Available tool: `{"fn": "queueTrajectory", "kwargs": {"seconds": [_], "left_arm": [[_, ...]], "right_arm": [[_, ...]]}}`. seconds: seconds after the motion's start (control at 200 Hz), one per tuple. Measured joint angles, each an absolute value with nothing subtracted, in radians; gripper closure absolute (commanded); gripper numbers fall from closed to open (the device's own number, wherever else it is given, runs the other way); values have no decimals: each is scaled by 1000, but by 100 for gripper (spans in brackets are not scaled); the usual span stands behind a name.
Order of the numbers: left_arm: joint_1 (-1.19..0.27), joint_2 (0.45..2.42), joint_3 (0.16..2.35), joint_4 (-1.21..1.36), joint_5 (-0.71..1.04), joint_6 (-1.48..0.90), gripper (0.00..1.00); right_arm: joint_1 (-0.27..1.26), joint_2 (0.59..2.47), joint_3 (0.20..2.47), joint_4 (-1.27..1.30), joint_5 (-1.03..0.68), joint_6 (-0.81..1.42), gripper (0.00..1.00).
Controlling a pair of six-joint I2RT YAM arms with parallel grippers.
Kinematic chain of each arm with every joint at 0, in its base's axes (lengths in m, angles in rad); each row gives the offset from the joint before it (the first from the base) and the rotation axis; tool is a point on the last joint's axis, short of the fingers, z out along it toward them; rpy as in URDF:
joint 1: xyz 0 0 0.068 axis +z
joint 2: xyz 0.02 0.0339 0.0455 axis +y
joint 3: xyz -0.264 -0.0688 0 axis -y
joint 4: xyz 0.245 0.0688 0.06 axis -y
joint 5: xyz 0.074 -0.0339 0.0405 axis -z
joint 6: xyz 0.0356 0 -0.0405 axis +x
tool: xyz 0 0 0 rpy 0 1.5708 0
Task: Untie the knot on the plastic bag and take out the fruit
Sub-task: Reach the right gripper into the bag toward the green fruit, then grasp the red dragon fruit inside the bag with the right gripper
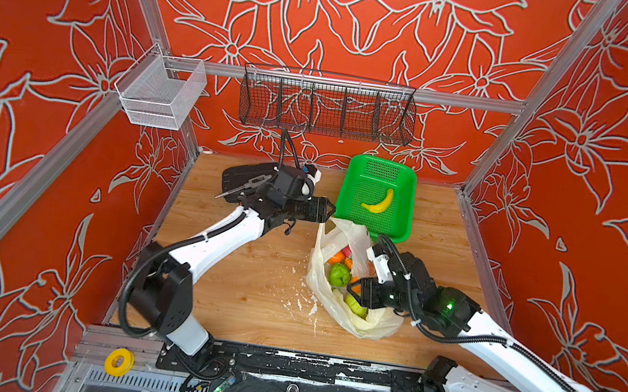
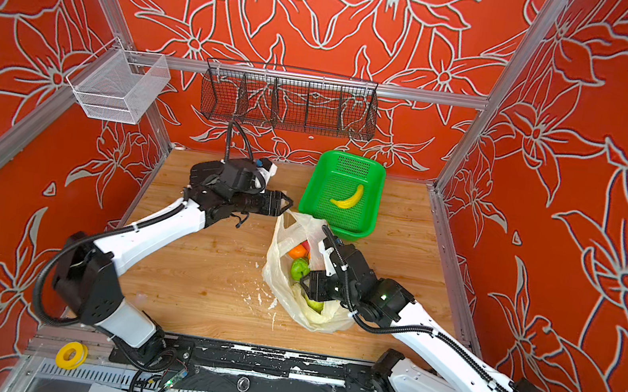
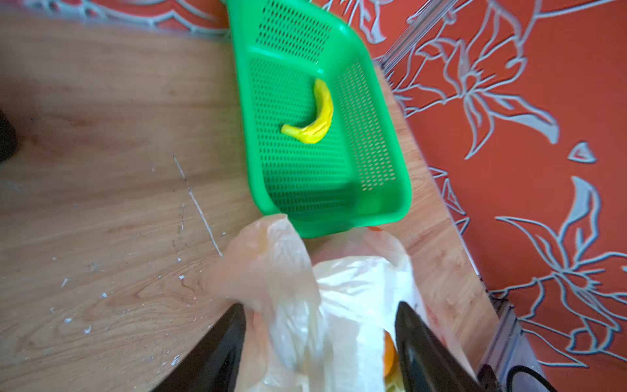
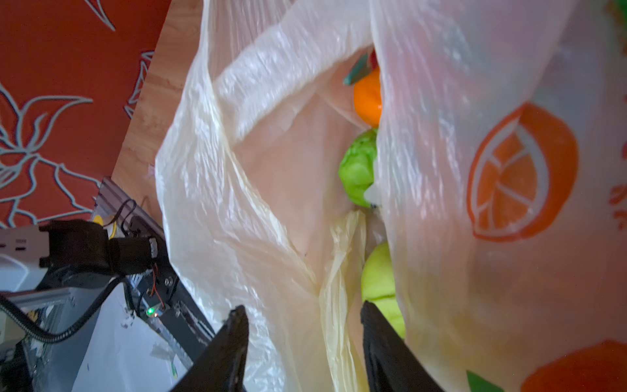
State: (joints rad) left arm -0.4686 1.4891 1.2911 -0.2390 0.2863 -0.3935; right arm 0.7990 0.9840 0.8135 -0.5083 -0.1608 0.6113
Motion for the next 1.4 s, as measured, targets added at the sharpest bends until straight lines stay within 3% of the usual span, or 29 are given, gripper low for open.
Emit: {"fn": "queueTrajectory", "kwargs": {"seconds": [0.205, 0.34, 0.59, 0.746, 0.821, 0.906, 1.006, 1.401], "left_arm": [[-549, 1288, 1198, -277, 187, -421, 18], [-619, 1223, 1094, -323, 120, -448, 17], [-728, 1250, 973, -363, 111, -474, 17], [-761, 1288, 944, -352, 118, -474, 18], [-761, 1293, 940, -349, 113, -476, 24], [-761, 1293, 939, -345, 90, -484, 37], [-761, 1292, 939, -342, 56, -494, 45], [-761, 1302, 954, -348, -8, -535, 63]], "right_arm": [[810, 1184, 863, -435, -102, 611, 48], [815, 1293, 907, -479, 26, 593, 46], [795, 1295, 921, -530, 301, 533, 35], [704, 1290, 921, -509, 336, 490, 32], [669, 1285, 921, -486, 295, 446, 30], [662, 1263, 920, -435, 199, 365, 12], [665, 1243, 923, -404, 117, 282, 3], [615, 1439, 1107, -469, 10, 80, 3]]}}
